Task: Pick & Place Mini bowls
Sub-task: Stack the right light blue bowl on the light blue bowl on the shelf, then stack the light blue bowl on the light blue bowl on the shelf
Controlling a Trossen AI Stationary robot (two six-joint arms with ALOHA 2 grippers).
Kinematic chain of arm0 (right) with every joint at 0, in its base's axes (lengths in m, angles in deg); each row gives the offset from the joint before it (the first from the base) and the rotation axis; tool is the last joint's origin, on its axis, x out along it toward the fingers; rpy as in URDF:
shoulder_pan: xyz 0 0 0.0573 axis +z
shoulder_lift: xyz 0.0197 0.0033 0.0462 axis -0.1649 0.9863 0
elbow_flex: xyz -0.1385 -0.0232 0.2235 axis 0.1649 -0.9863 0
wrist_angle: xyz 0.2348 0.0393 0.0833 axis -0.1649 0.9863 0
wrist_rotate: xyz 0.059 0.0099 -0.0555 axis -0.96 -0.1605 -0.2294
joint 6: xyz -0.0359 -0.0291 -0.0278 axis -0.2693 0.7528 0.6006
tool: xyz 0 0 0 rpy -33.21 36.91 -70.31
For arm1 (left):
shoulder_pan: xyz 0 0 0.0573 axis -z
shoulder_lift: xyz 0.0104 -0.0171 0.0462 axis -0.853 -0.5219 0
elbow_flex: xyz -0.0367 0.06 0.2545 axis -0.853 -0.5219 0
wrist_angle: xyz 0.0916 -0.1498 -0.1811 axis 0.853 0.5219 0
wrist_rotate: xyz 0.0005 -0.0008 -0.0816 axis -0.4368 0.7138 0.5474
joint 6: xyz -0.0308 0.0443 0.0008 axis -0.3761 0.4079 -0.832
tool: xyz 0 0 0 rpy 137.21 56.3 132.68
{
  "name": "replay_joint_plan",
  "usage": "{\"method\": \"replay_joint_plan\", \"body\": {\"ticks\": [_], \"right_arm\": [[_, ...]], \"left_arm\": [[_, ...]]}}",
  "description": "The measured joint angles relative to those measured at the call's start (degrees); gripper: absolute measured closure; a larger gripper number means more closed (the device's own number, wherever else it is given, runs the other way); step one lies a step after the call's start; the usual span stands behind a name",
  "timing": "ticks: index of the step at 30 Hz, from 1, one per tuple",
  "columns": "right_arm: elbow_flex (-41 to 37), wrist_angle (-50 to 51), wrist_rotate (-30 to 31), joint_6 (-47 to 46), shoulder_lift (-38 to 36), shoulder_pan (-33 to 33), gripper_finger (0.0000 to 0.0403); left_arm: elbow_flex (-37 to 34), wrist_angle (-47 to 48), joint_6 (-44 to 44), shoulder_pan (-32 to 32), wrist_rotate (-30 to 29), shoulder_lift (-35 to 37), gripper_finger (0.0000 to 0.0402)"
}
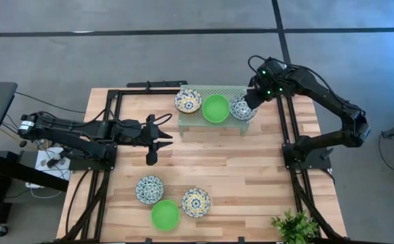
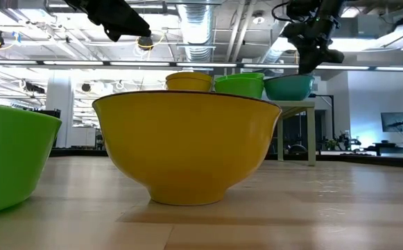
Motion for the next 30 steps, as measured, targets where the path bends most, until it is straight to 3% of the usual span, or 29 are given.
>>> {"method": "replay_joint_plan", "body": {"ticks": [19,25,30], "right_arm": [[0.15,-5.08,0.0,4.75,-0.04,0.0,0.0352],[5.43,-4.72,-0.56,8.39,-0.07,1.89,0.0335],[11.66,-4.85,-5.17,8.39,-0.17,8.03,0.033]], "left_arm": [[0.01,0.0,0.0,0.02,0.01,0.0,0.0305],[0.01,0.01,0.0,-0.01,0.01,0.0,0.0305],[0.01,0.0,0.0,0.01,0.02,0.0,0.0305]]}}
